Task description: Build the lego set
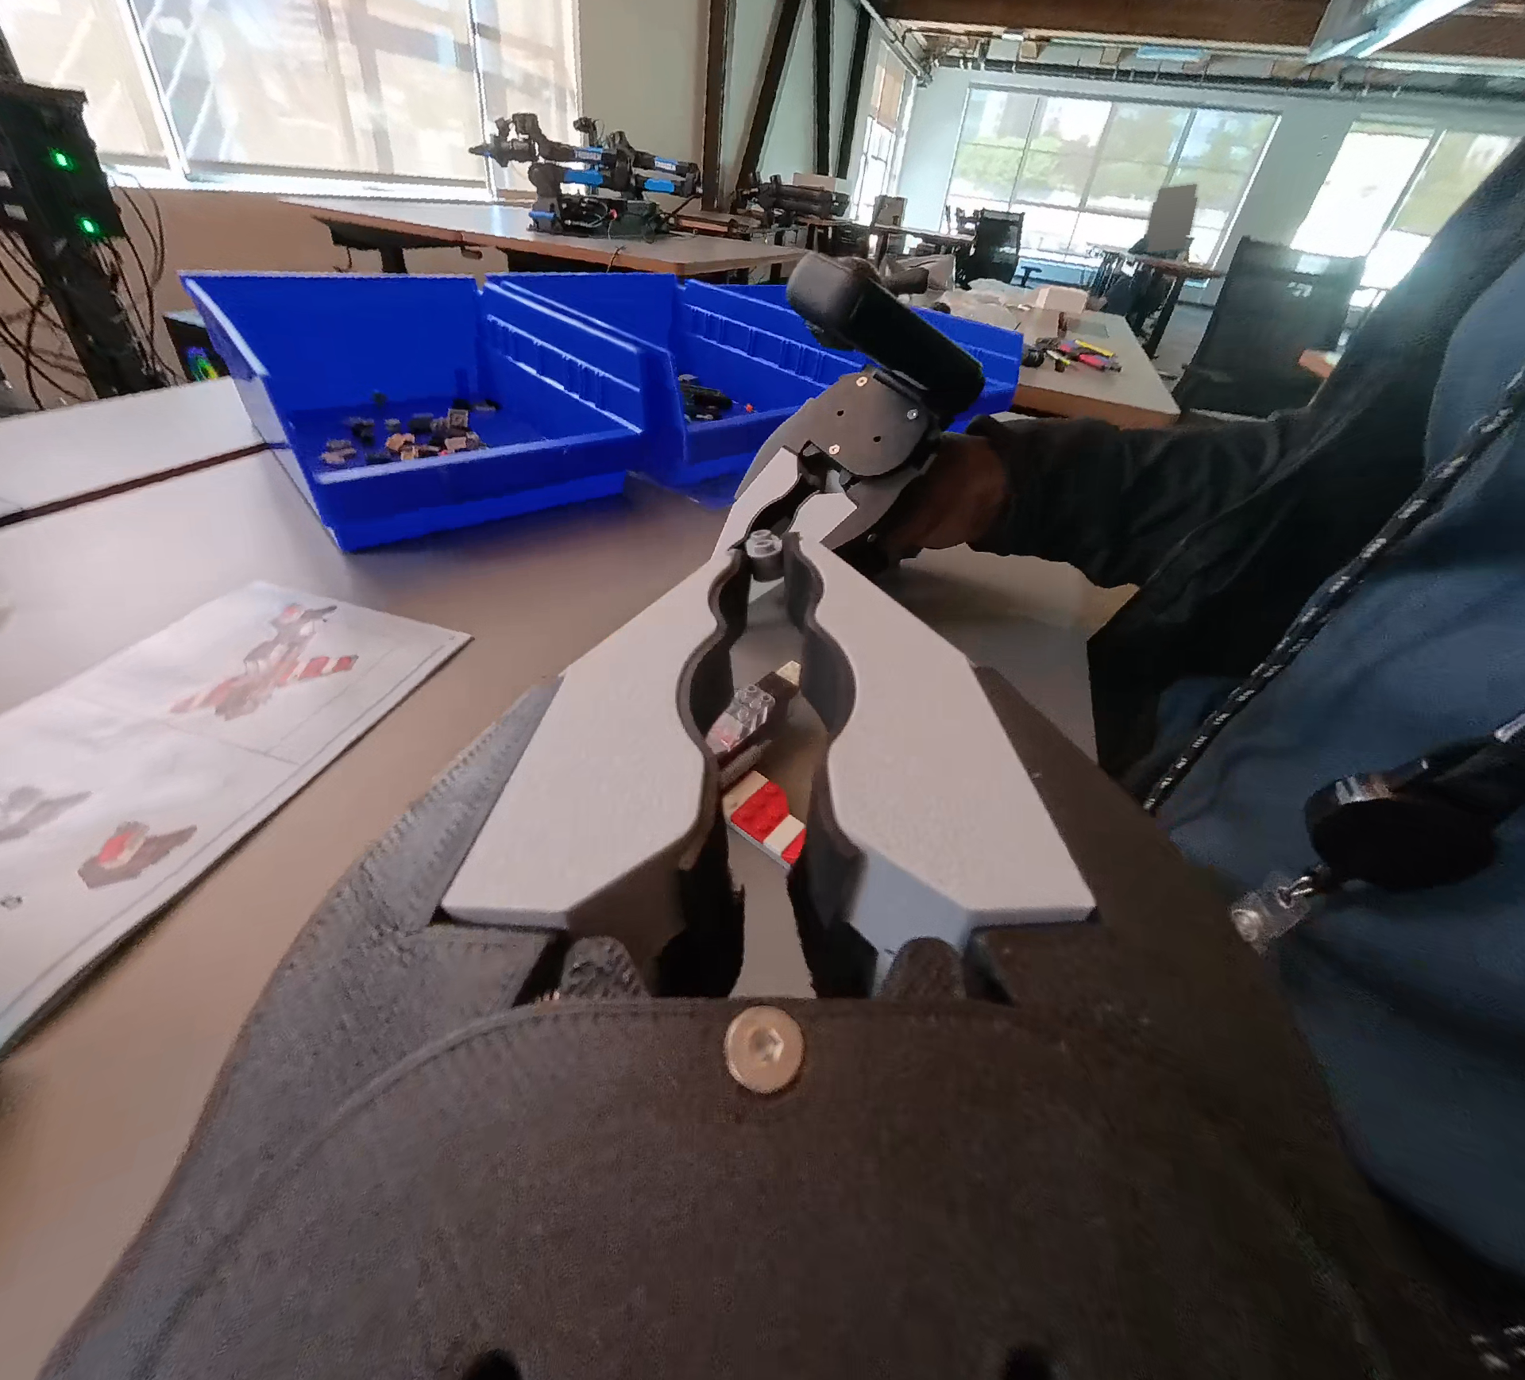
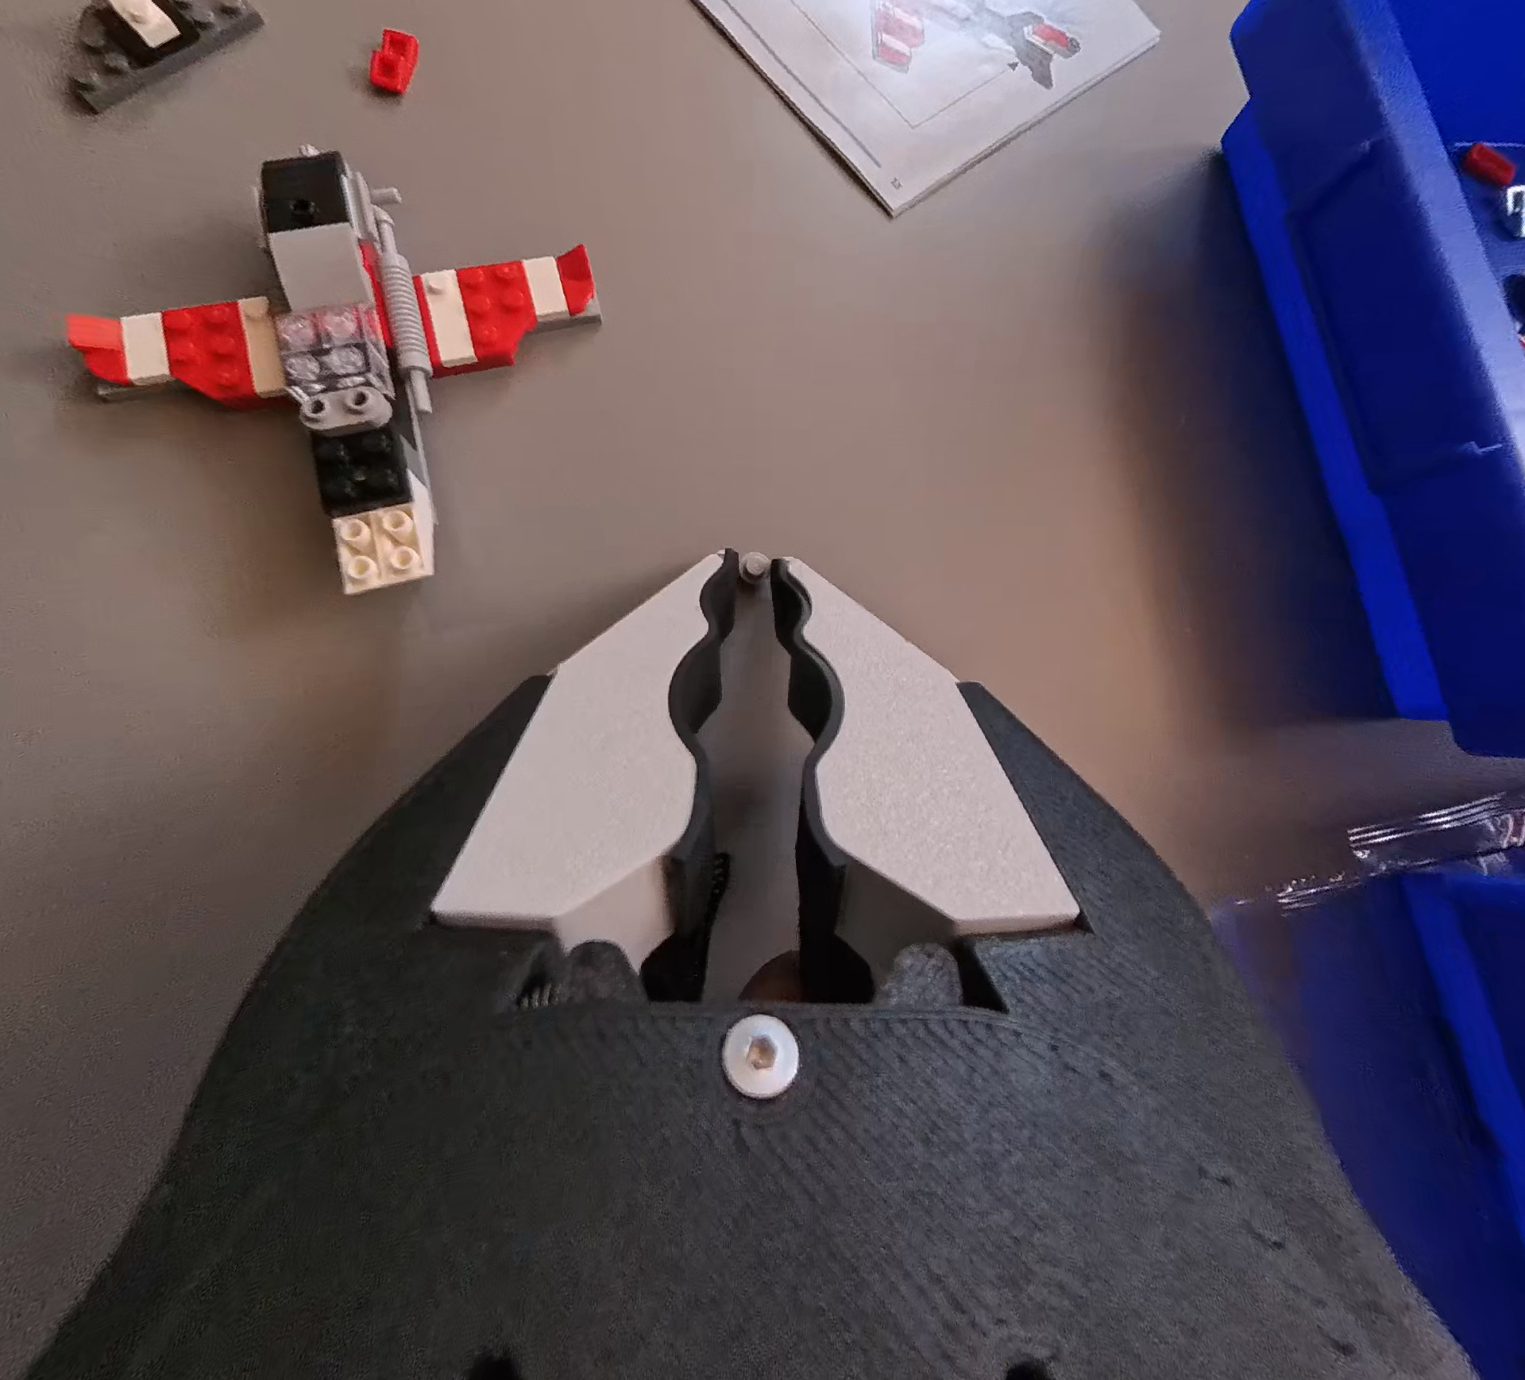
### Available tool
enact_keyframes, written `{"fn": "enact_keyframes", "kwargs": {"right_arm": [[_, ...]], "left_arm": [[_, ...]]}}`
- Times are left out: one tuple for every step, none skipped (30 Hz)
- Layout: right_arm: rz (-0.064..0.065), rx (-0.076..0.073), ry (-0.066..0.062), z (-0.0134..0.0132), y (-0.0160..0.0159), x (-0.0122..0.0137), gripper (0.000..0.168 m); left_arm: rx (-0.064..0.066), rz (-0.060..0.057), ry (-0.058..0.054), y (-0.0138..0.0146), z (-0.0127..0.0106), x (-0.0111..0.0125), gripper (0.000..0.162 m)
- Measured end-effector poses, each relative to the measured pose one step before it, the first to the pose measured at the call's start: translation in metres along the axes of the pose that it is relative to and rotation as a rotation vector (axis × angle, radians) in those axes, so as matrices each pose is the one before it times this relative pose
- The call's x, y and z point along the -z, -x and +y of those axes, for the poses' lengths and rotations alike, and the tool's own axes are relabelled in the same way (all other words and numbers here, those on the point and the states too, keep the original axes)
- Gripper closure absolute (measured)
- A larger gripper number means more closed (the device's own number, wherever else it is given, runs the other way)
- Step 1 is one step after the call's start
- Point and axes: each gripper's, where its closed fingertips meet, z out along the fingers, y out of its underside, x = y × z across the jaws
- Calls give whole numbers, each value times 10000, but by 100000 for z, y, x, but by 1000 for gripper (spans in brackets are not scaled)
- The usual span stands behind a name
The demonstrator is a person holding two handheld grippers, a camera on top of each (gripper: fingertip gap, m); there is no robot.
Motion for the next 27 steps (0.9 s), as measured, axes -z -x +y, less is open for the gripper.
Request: {"fn": "enact_keyframes", "kwargs": {"right_arm": [[-1, 48, -110, -320, 52, 130, 160], [-62, 48, -162, -504, 147, 201, 160], [-106, 72, -233, -766, 265, 291, 160], [-156, 117, -312, -1063, 410, 402, 160], [-217, 147, -379, -1346, 577, 455, 160], [-271, 169, -431, -1587, 733, 474, 160], [-306, 194, -468, -1765, 860, 434, 160], [-373, 226, -490, -1860, 1017, 359, 160], [-420, 250, -445, -1813, 1129, 250, 160], [-402, 291, -376, -1670, 1111, 146, 160], [-377, 319, -285, -1442, 1039, 39, 160], [-345, 298, -188, -1190, 930, -20, 160], [-283, 262, -113, -931, 749, -77, 160], [-184, 221, -46, -706, 531, -114, 160], [-127, 184, -6, -518, 384, -116, 160], [-100, 149, 3, -378, 275, -129, 160], [-71, 100, 17, -249, 183, -136, 160], [-55, 62, 9, -172, 120, -125, 160], [-42, 27, 9, -119, 76, -112, 160], [-32, 23, -18, -146, 65, -59, 160], [-4, 22, -48, -150, 13, -30, 160], [-17, -17, -25, -85, -7, -25, 160], [-22, -38, 4, -1, -4, -44, 160], [-19, -19, 18, 29, 10, -42, 160], [-17, 11, 7, 0, 25, -36, 160], [-36, 5, 13, 15, 68, -35, 160], [-29, -2, 9, 5, 41, -34, 160]], "left_arm": [[-269, -8, -50, -181, -125, -36, 153], [-275, -14, -81, -178, -176, -15, 154], [-262, -28, -74, -142, -200, 10, 154], [-258, -31, -62, -134, -172, 5, 153], [-266, -40, -54, -122, -161, 17, 154], [-270, -54, -41, -107, -143, 10, 154], [-272, -53, -38, -110, -150, 5, 154], [-260, -38, -63, -130, -203, -2, 154], [-220, -53, -74, -95, -205, 1, 154], [-168, -53, -49, -66, -156, -9, 154], [-151, -72, -16, -6, -86, -3, 154], [-155, -74, 7, 7, -36, 11, 154], [-145, -65, 18, -6, -33, 28, 154], [-124, -44, 10, -20, -52, 28, 154], [-91, -32, -7, -15, -70, 47, 154], [-62, -16, -12, -27, -71, 35, 154], [-35, -2, -5, -24, -42, 34, 154], [-19, 7, 13, -28, -9, 9, 154], [-24, 16, 24, -46, 25, 9, 154], [-13, 21, 29, -43, 37, -13, 154], [-1, 26, 26, -45, 36, -12, 154], [1, 22, 20, -34, 40, -21, 154], [-4, 26, 18, -45, 34, -17, 154], [-6, 28, 15, -62, 16, -31, 154], [-4, 19, 8, -35, 20, -25, 154], [1, 13, 5, -36, 4, -21, 154], [0, 9, -3, -16, -15, -11, 154]]}}
